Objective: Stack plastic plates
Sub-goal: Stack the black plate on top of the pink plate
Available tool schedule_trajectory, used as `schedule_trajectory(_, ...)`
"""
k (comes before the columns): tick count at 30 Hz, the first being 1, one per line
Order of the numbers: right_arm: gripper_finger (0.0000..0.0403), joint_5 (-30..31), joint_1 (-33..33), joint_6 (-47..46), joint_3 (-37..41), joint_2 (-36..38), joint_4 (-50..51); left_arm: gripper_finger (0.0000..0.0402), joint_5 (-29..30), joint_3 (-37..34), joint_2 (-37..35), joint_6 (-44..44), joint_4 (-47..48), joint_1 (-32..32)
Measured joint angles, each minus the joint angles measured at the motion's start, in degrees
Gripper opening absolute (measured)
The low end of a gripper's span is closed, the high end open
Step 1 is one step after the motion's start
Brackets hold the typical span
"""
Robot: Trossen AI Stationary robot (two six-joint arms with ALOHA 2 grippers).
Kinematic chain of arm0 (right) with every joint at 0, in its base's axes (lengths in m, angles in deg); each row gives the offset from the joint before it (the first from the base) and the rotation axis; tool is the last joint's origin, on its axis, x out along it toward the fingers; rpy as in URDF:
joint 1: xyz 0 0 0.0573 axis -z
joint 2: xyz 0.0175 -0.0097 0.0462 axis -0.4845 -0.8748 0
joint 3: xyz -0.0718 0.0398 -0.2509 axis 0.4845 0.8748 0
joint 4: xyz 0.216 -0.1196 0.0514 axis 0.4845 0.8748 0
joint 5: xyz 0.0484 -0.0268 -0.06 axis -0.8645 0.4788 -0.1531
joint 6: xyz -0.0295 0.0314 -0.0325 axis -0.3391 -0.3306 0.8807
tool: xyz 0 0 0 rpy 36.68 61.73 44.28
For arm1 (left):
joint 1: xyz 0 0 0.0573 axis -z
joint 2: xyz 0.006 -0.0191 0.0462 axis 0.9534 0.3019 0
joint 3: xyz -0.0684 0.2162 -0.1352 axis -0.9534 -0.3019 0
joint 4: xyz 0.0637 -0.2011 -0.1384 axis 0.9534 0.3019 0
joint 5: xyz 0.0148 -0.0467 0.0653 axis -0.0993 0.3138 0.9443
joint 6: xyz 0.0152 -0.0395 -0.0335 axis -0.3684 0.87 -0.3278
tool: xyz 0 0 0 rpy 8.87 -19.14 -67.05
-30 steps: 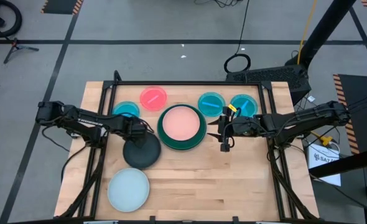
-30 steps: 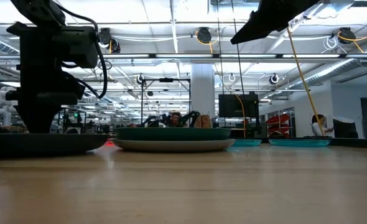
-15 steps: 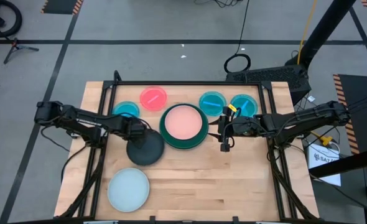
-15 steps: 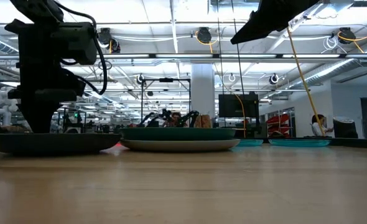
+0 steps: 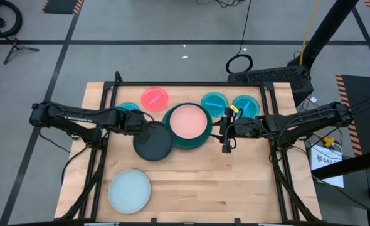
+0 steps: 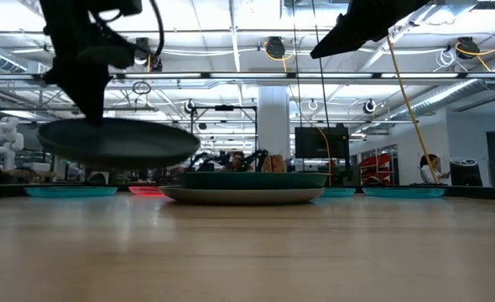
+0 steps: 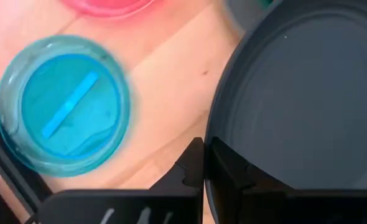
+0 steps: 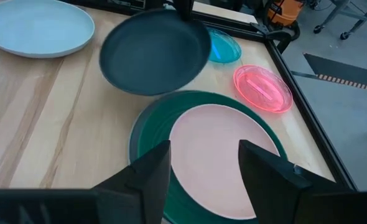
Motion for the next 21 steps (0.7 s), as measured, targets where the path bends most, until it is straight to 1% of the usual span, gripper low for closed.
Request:
schedule_trajectory(2, 0.0180, 0.00, -0.01, 0.00, 0.00, 0.00, 0.04, 0.0010, -0.17, 1.83, 0.00, -0.94, 0.20, 0.37)
schedule_trajectory(6, 0.0180, 0.00, 0.00, 0.06, 0.00, 0.00, 0.13, 0.0010, -0.40, 4.51, 0.00, -2.64, -2.84, 0.40)
schedule_trajectory(9, 0.0180, 0.00, 0.00, 0.11, 0.00, 0.00, 0.47, 0.0010, -0.61, 5.16, 0.33, -4.62, -7.26, -0.21)
schedule_trajectory(15, 0.0180, 0.00, 0.00, 0.59, 0.00, 0.00, 0.55, 0.0010, -0.70, 5.18, 2.17, -8.47, -15.64, -3.50)
schedule_trajectory(21, 0.0180, 0.01, -0.01, 0.66, 0.02, 0.04, 0.89, 0.0010, -0.79, 5.18, 5.59, -13.09, -21.71, -8.01)
